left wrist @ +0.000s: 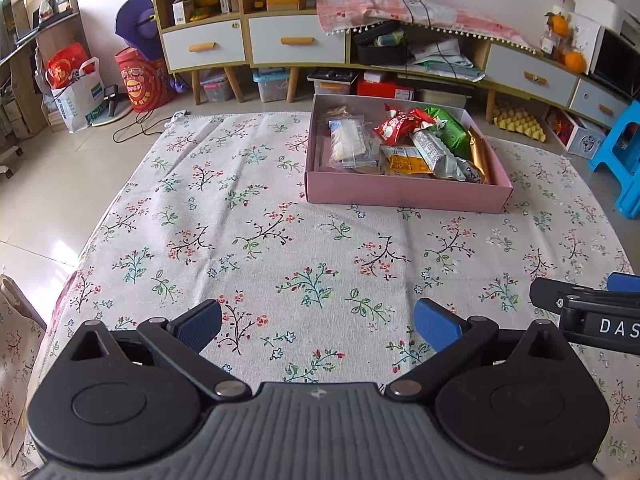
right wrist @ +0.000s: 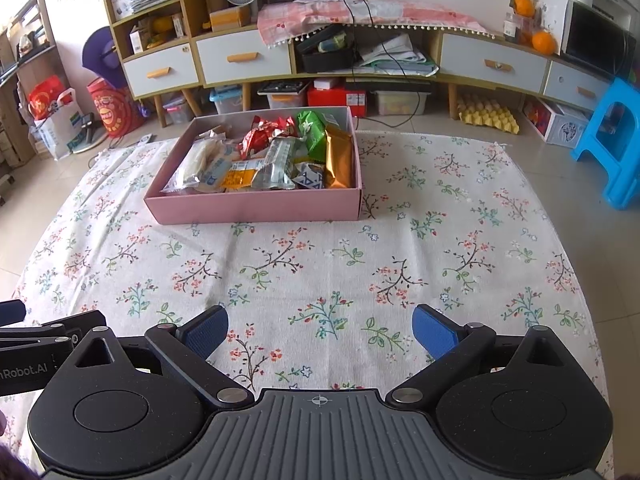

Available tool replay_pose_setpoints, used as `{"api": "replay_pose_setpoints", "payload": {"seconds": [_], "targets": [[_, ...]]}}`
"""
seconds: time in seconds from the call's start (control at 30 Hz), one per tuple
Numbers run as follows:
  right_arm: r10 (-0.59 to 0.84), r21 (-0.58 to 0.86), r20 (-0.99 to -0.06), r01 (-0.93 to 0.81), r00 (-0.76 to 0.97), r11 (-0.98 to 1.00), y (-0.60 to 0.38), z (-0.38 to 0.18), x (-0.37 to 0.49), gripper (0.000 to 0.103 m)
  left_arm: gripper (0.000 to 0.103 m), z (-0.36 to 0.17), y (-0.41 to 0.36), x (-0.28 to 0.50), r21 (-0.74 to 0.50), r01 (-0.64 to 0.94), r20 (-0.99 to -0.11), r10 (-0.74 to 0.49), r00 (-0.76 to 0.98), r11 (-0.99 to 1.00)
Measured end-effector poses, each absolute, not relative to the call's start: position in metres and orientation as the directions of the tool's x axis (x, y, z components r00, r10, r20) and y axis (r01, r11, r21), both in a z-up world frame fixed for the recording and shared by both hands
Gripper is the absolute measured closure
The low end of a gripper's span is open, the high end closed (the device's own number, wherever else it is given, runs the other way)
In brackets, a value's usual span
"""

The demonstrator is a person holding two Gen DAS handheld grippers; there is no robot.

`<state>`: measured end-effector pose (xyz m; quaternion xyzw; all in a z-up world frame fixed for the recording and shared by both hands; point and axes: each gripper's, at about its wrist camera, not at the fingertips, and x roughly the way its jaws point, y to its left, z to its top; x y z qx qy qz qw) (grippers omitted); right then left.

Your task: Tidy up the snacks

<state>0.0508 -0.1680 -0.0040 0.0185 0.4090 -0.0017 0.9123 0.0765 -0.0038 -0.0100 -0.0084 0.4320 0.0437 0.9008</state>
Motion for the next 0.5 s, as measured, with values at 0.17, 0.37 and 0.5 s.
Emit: {"api": "replay_pose_setpoints", "payload": {"seconds": [0.17,0.37,0.5], "targets": [[0.012,0.033,-0.747,0.019,0.665,0.999,-0.1678,-0.004,0.0507,0.003,0.0,-0.0093,-0.0042,0.0771,0.022,-0.084,-0.779,0.07,0.623,0.996],[0.012,0.033,-0.747,0.019,0.665,0.999,-0.1679,-0.0039,0.0508,0.003,0.0,-0.0094,-0.0045,0.0768,0.023,-0.084,-0.779,0.07,0.623,0.996],[0.012,0.032,-0.747,0.018,0.665,0.999,-0.1678,-0.0041,0.0509,0.003,0.0,-0.0085,-0.0043,0.0776,0.022,-0.082,-0.781,0.069,0.621,0.996]]}}
